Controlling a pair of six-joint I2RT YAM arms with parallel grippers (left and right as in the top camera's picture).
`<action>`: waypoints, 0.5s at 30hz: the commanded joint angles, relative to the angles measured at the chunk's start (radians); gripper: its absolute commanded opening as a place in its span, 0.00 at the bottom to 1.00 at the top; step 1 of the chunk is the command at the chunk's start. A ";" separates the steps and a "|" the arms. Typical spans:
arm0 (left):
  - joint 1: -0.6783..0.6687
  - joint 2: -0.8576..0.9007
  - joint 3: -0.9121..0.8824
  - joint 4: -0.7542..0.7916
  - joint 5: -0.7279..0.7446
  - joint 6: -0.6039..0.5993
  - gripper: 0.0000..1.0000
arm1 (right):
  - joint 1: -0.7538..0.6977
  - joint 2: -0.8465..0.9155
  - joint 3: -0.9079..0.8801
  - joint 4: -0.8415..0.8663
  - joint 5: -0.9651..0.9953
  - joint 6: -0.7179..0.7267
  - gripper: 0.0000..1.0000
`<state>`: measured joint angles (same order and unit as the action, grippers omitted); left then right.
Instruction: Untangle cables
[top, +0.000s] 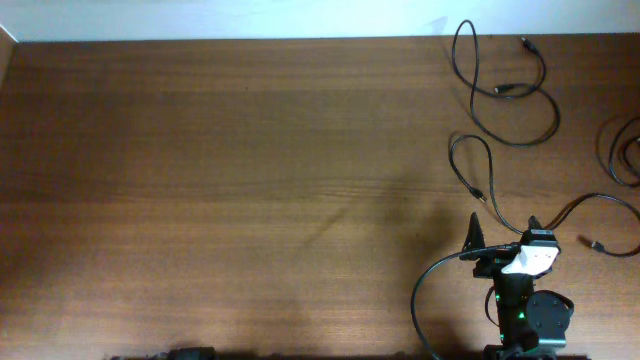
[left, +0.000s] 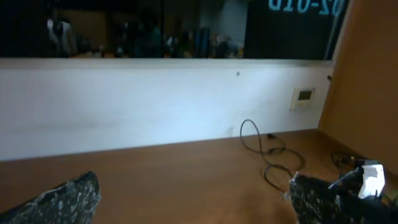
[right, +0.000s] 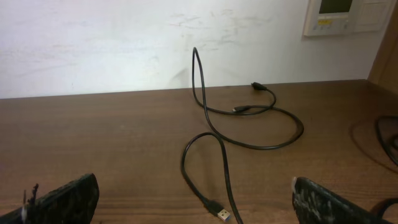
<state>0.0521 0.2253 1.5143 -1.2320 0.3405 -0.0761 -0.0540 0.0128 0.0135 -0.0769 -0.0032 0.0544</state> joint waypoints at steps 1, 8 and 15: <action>0.002 -0.163 -0.236 0.103 0.069 0.001 0.99 | -0.007 -0.009 -0.008 -0.003 0.008 0.002 0.99; -0.054 -0.219 -0.668 0.505 0.097 0.103 0.99 | -0.007 -0.009 -0.008 -0.003 0.008 0.002 0.98; -0.062 -0.219 -1.254 1.117 0.008 0.209 0.99 | -0.007 -0.009 -0.008 -0.003 0.008 0.002 0.98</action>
<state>-0.0074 0.0135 0.4332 -0.2539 0.4133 0.0944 -0.0547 0.0120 0.0132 -0.0769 -0.0036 0.0536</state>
